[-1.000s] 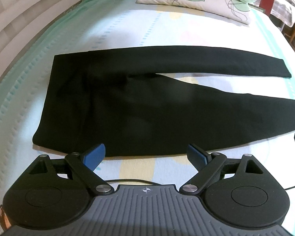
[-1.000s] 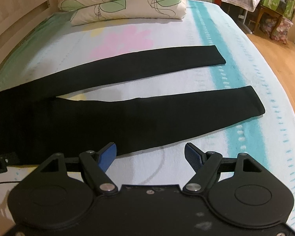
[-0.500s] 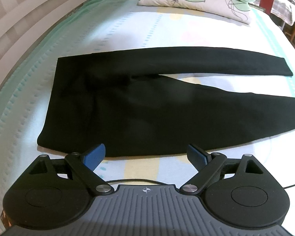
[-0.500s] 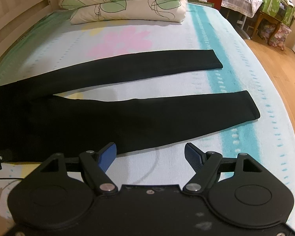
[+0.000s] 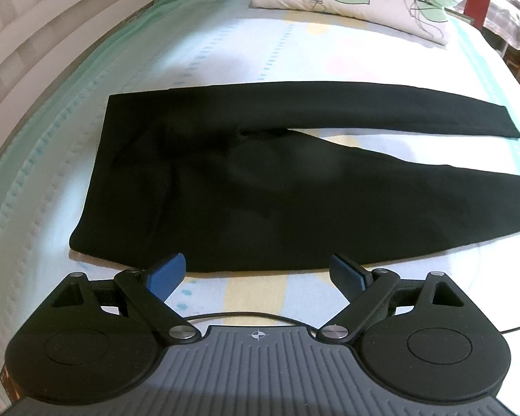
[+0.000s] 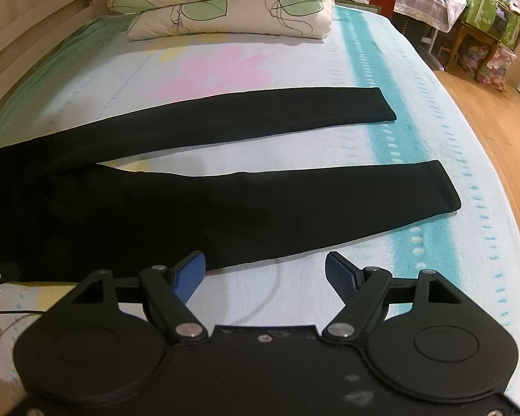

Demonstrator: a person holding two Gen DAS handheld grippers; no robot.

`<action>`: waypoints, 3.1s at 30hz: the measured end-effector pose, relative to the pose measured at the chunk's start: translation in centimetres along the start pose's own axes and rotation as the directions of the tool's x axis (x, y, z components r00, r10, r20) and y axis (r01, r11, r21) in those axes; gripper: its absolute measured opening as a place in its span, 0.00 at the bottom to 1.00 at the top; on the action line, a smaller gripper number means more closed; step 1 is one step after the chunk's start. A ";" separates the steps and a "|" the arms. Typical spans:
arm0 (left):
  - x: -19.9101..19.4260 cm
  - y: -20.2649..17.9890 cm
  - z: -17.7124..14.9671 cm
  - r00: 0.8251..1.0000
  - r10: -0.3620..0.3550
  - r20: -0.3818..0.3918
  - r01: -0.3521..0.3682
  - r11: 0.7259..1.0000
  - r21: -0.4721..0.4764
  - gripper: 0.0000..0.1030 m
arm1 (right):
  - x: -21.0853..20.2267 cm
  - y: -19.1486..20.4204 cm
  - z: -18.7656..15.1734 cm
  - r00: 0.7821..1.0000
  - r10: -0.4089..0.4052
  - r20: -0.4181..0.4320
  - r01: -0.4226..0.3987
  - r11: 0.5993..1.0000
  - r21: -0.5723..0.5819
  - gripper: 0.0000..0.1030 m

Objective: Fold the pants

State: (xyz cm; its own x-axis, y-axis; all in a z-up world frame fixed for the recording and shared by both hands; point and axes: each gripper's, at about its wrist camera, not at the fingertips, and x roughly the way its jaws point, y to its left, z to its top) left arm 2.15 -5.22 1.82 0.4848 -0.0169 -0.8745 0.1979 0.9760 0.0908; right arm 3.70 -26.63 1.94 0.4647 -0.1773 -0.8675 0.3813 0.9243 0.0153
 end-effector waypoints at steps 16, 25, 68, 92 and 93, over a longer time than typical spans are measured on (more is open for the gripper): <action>-0.4 0.1 -0.5 1.000 0.017 0.020 -0.016 1.000 -0.013 0.88 | -0.4 0.5 -0.2 1.000 -0.008 0.013 0.008 1.000 -0.011 0.78; -1.0 0.4 -0.6 0.999 0.027 0.038 -0.026 1.000 -0.014 0.88 | -0.6 0.7 -0.3 1.000 -0.004 0.019 0.004 1.000 -0.020 0.78; 5.6 -0.3 -4.6 0.988 -0.080 0.133 0.043 0.963 0.266 0.43 | 6.0 -4.4 -3.9 0.996 -0.005 0.084 0.002 1.000 0.031 0.73; 9.0 -5.8 -5.7 0.970 -0.239 0.046 0.200 0.890 0.410 0.43 | 13.2 -12.9 -1.9 0.998 -0.048 0.032 0.034 0.934 0.355 0.73; 8.9 -6.1 -5.9 0.971 -0.234 0.051 0.192 0.886 0.423 0.43 | 13.4 -12.9 -1.6 0.998 -0.044 0.037 0.028 0.932 0.362 0.71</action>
State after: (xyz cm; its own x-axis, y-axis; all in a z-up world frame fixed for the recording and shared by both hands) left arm 0.24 -9.99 -9.36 0.4675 -0.2561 -0.8461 0.6285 0.7694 0.1144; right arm 3.72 -40.40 -10.72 0.4769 -0.2304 -0.8482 0.6576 0.7338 0.1704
